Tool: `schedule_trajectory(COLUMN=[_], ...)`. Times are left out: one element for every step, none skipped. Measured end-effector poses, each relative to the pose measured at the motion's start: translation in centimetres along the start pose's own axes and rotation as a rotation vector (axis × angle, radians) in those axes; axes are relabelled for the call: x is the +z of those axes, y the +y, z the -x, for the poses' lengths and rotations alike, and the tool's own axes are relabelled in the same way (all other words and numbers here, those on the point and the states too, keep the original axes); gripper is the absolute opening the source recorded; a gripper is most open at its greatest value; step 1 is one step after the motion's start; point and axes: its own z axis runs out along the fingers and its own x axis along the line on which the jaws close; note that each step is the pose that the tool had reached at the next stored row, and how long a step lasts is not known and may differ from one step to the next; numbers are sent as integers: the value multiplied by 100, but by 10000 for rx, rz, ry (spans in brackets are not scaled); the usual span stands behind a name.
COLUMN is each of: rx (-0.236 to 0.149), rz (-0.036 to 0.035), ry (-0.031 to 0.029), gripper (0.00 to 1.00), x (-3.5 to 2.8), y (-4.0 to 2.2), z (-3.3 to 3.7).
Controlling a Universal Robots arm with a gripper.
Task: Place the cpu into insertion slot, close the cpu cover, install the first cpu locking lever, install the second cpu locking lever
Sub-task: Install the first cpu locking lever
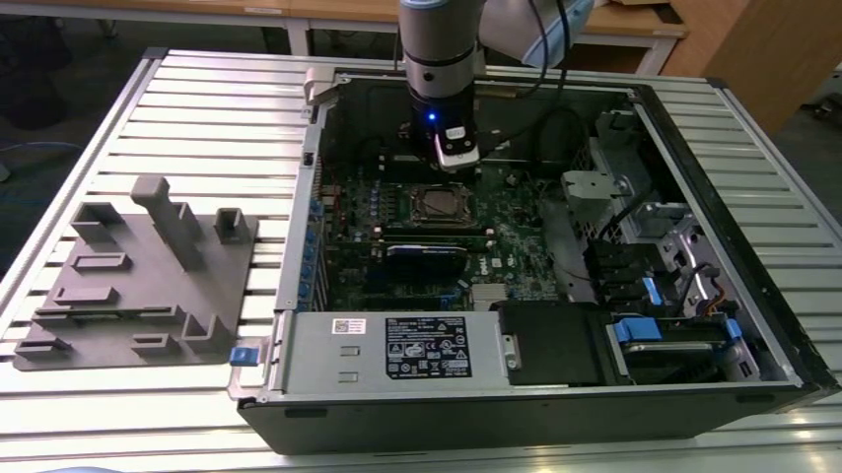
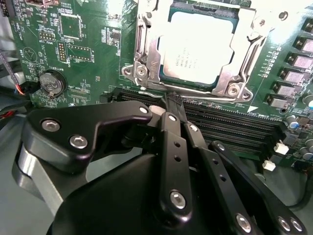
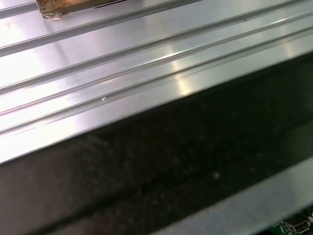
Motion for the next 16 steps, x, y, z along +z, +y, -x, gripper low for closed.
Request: schedule_trajectory(rx=[-1,-2,-3,-3,-3,-3,-3,-3,-3,-3,-3,-3,-1,23,52,75], rz=[-5,-11,-16,-17,-16,-15,-15,-13,-13,-13,-15,-14,-13,-16,-20,-24], ry=[-2,-4,-5,-6,-6,-7,-7,-7,-8,-7,-7,-7,-8,-11,-15,-18], gripper=[11,11,11,11,11,11,11,11,11,11,11,11,11,11,11,11], x=[3,4,5,5,5,5,-1,-12,-27,-45,-59,-63,-63,-62,-62,-62], y=[0,0,-1,-1,-1,0,1,3,5,8,10,11,12,12,12,11], z=[0,1,1,1,1,1,2,3,5,7,9,10,10,10,10,9])
